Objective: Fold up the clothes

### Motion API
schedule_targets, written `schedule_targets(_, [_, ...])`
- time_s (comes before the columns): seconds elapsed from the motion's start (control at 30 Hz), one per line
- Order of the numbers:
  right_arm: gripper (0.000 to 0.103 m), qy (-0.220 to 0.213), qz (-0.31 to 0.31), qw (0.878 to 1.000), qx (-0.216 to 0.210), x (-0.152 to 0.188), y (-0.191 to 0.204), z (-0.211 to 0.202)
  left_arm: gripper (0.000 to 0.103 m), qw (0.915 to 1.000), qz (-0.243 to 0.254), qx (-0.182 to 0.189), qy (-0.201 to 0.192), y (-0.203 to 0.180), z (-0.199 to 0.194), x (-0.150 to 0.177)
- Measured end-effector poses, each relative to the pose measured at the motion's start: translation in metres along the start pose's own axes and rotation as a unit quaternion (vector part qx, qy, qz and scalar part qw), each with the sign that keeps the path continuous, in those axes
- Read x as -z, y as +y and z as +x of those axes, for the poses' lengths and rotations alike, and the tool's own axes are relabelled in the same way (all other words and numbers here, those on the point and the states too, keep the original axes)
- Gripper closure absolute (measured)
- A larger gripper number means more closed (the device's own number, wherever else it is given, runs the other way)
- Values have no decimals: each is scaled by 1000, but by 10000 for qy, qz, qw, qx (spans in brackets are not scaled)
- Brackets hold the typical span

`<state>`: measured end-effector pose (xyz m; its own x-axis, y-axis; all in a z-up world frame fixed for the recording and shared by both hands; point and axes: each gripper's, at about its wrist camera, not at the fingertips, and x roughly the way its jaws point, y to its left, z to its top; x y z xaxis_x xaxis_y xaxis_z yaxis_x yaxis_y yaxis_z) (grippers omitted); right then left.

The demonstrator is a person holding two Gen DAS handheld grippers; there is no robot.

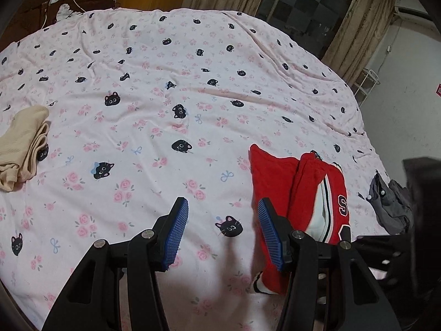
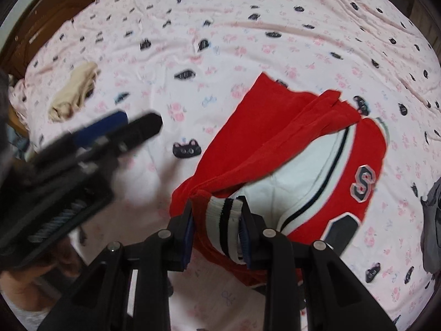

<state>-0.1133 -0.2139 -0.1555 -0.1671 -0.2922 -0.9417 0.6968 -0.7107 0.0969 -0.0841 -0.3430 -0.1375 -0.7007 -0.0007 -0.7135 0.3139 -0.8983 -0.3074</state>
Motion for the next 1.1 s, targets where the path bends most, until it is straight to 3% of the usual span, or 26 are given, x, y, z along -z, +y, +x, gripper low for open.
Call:
schedule_targets(0.27, [56, -212, -418, 9980, 420, 12, 24, 7, 54, 9997, 94, 144, 149, 4, 2, -1])
schedule_targets(0.3, [48, -220, -452, 9981, 367, 13, 25, 2, 52, 9996, 122, 171, 161, 4, 2, -2])
schedule_targets(0.37, [42, -240, -473, 9986, 72, 16, 26, -10, 51, 9995, 173, 208, 162, 3, 1, -3])
schedule_targets(0.57, [43, -293, -601, 9961, -579, 18, 15, -51, 50, 9986, 487, 186, 123, -1, -8, -9])
schedule_targets(0.67, [42, -238, -215, 9965, -772, 14, -16, -65, 50, 9955, 878, 284, 226, -11, -9, -8])
schedule_targets(0.87, [42, -267, 706, 9911, -1093, 3, -79, -78, 50, 9869, 1254, 853, 554, -38, -1, 4])
schedule_targets(1.1, [42, -69, 1905, 9699, -1516, -17, -136, -57, 50, 9745, 1853, 918, 866, -64, 10, 22])
